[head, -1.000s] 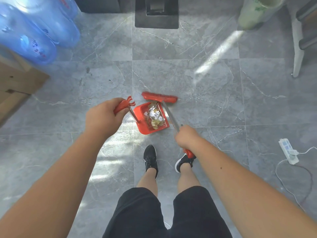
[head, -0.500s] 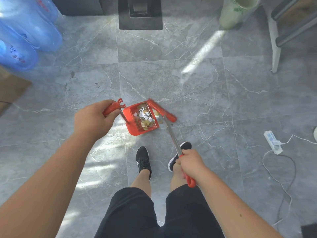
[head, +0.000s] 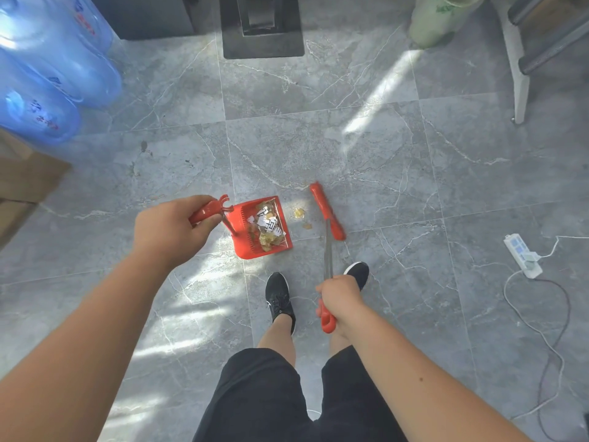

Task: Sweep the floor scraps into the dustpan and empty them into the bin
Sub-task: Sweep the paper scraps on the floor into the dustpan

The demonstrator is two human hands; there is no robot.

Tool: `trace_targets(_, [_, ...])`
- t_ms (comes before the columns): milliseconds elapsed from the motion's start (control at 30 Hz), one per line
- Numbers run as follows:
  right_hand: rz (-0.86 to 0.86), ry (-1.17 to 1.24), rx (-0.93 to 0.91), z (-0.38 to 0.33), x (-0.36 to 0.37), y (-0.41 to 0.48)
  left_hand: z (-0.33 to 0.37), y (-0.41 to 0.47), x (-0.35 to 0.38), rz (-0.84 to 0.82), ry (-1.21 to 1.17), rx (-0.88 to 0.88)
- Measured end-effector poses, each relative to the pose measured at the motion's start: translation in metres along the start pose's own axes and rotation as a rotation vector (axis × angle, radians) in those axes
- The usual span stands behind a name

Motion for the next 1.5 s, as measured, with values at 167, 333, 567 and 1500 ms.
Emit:
trace_targets(167, [-0.121, 0.041, 0.009, 0.015, 0.036, -0.015, -0.005, 0.004, 0.006, 0.015, -0.027, -0.002])
trace_targets(333, [-0.242, 0.062, 0.021, 0.006, 0.04, -0.038, -0.003, 0.01, 0.006, 0.034, -0.035, 0.016])
trace_targets(567, [-0.244, 0.039, -0.01, -0.025, 0.012, -0.062, 0.0, 0.02, 0.005, 0.015, -0.023, -0.006])
trace_targets(1500, [-0.185, -0.172, -0.064, -0.037, 0.018, -0.066, -0.034, 0.006, 0.005, 0.008, -0.051, -0.117])
Point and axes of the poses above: each hand's wrist, its own y-axis towards the middle knuckle, its own x-axis out of the palm, z = x × y, the point moved 8 cm from there along y, towards the middle knuckle, and after that the axes turned 8 degrees about x, right-handed, at the moved point
